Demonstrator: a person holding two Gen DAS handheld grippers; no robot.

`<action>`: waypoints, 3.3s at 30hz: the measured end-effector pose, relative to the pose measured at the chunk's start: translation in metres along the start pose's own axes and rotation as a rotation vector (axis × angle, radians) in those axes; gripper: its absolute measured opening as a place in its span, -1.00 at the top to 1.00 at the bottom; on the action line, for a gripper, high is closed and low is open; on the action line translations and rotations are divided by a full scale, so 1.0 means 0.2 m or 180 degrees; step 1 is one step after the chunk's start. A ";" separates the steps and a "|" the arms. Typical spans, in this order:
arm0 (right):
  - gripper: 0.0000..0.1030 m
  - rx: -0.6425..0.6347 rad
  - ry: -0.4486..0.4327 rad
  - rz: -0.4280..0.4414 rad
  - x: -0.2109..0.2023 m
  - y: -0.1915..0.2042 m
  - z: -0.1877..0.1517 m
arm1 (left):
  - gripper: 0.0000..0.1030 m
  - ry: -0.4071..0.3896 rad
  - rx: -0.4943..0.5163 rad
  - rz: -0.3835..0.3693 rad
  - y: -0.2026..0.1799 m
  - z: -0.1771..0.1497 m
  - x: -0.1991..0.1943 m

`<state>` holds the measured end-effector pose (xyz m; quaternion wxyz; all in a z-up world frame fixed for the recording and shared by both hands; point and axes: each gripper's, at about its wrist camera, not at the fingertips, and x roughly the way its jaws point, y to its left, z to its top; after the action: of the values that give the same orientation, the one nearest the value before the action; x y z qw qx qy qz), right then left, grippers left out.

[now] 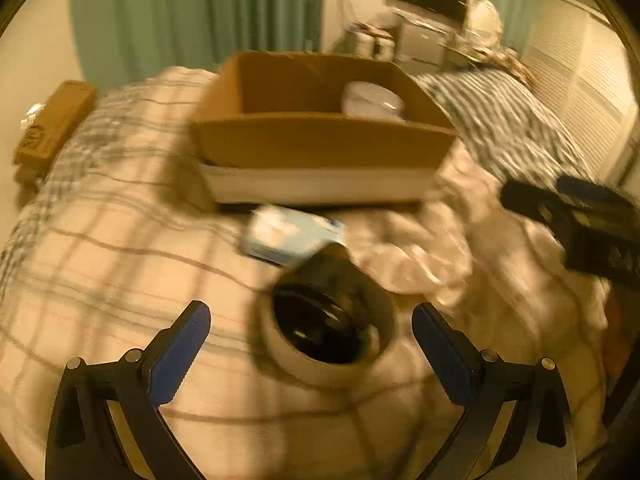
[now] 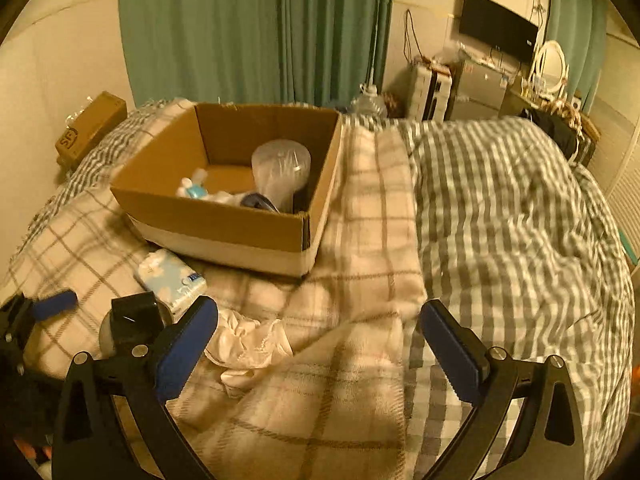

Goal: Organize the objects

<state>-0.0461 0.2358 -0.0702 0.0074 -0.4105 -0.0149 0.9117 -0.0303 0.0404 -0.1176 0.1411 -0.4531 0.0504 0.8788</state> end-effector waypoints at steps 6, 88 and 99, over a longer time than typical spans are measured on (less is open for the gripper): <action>-0.97 -0.0047 0.0047 -0.0037 0.02 0.02 -0.01 | -0.90 0.0311 0.0284 -0.0032 -0.10 -0.05 0.16; -0.52 -0.0155 -0.0452 0.0533 0.18 0.21 0.79 | -0.85 -0.0695 -0.0067 0.0159 0.33 0.82 0.06; -0.76 -0.0174 -0.0821 0.0254 -0.37 0.15 0.66 | -1.00 -0.0914 0.0099 0.0321 0.27 0.65 -0.35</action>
<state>-0.0962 0.2005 0.0717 -0.0420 -0.2902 -0.0242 0.9557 -0.1090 0.0028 0.0127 0.1096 -0.3174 0.0661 0.9396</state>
